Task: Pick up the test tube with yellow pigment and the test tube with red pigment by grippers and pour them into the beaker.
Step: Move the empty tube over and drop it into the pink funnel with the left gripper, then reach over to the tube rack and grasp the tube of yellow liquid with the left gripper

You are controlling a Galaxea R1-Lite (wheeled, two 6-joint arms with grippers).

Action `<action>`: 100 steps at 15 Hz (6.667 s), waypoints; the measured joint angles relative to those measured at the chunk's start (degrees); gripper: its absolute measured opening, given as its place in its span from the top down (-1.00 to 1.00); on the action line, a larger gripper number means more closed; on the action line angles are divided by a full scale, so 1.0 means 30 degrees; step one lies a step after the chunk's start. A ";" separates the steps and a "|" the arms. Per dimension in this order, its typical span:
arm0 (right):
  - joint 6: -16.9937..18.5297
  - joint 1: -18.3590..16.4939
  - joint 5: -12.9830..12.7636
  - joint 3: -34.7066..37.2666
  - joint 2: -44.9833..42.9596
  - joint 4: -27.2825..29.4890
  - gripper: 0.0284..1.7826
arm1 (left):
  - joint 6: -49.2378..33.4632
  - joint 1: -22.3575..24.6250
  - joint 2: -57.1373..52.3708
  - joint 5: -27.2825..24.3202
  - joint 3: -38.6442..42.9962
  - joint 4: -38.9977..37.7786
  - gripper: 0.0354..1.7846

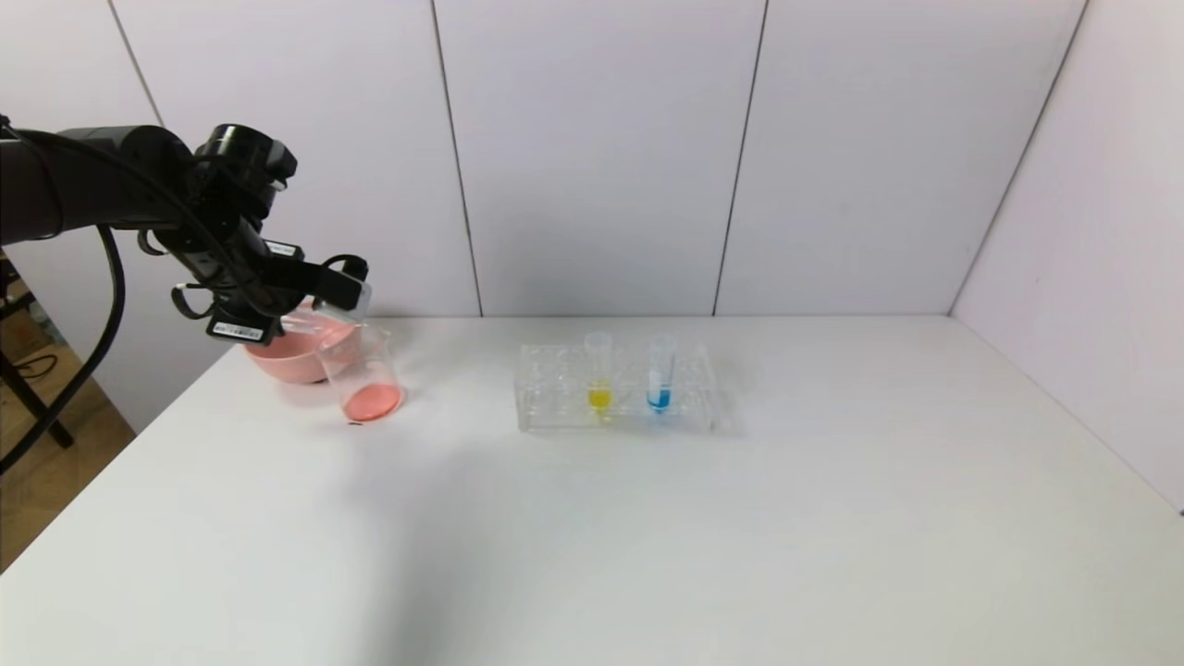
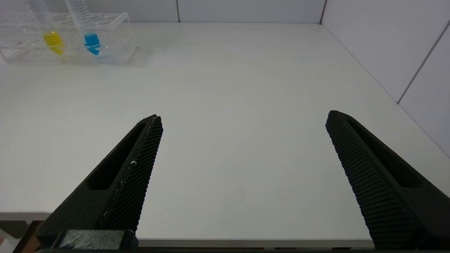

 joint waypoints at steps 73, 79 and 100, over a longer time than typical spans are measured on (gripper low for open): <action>0.0000 0.0000 0.0000 0.0008 0.0000 0.0000 -0.91 | -2.9920 0.4604 0.3206 -0.7375 0.4437 -1.6965 0.54; 0.0000 0.0008 0.0000 0.0008 0.0000 0.0000 -0.91 | -2.9993 0.4596 0.3198 -0.7432 0.4555 -1.6811 0.45; 0.0000 0.0008 0.0000 0.0000 0.0000 0.0000 -0.91 | -2.9725 0.3933 -0.0614 -0.7387 0.6835 -1.7030 -0.98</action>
